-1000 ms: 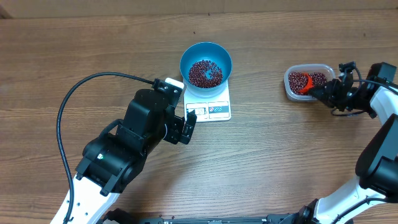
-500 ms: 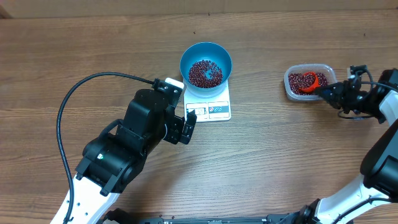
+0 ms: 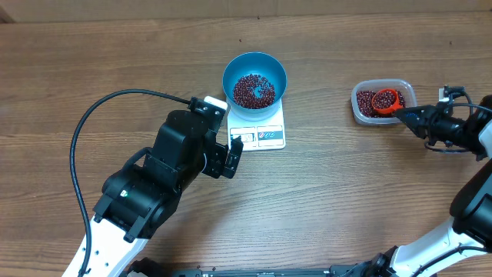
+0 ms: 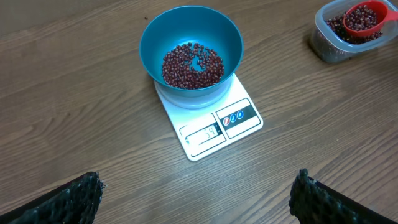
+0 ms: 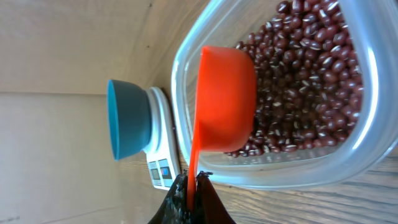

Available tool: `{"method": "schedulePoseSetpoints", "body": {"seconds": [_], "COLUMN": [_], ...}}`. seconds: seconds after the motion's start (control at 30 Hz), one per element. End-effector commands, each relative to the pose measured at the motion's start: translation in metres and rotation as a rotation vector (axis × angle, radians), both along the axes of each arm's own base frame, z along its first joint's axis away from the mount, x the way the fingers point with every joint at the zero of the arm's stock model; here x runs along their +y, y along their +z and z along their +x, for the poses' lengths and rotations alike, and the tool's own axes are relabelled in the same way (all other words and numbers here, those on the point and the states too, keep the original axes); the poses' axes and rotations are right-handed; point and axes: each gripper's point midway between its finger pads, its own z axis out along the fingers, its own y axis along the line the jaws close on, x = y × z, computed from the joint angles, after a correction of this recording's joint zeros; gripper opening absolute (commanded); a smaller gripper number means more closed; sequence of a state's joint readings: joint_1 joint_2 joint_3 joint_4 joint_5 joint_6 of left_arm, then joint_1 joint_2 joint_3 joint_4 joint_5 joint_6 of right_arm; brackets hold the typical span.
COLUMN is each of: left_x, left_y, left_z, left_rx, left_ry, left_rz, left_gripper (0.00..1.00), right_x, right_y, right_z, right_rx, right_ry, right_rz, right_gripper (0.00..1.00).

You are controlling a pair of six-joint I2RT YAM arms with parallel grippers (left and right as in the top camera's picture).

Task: Scoop item into bowl and weigh 150g on scale
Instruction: 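Lower the red scoop into the tub and drag through the beans, then lift the filled scoop out of the tub with the right gripper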

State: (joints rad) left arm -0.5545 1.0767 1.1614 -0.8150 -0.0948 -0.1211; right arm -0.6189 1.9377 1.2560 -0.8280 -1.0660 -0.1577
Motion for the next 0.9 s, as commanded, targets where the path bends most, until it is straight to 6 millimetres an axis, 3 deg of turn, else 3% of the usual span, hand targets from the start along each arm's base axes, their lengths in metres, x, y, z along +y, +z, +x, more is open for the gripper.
{"method": "schedulePoseSetpoints", "body": {"seconds": [0.0, 0.6, 0.87], "left_x": [0.002, 0.002, 0.002], "left_y": [0.005, 0.005, 0.005], "left_z": [0.003, 0.003, 0.003], "left_rx": [-0.014, -0.014, -0.014], "left_ry": [0.016, 0.016, 0.016], "left_rz": [-0.001, -0.001, -0.001], "left_gripper": [0.99, 1.00, 1.00], "right_x": [0.004, 0.022, 0.065], "right_y": [0.016, 0.060, 0.064], "right_z": [0.004, 0.005, 0.011], "right_rx": [-0.067, -0.206, -0.213], "right_ry": [0.010, 0.049, 0.164], "right_rz": [0.071, 0.300, 0.323], "right_gripper": [0.04, 0.04, 0.04]}}
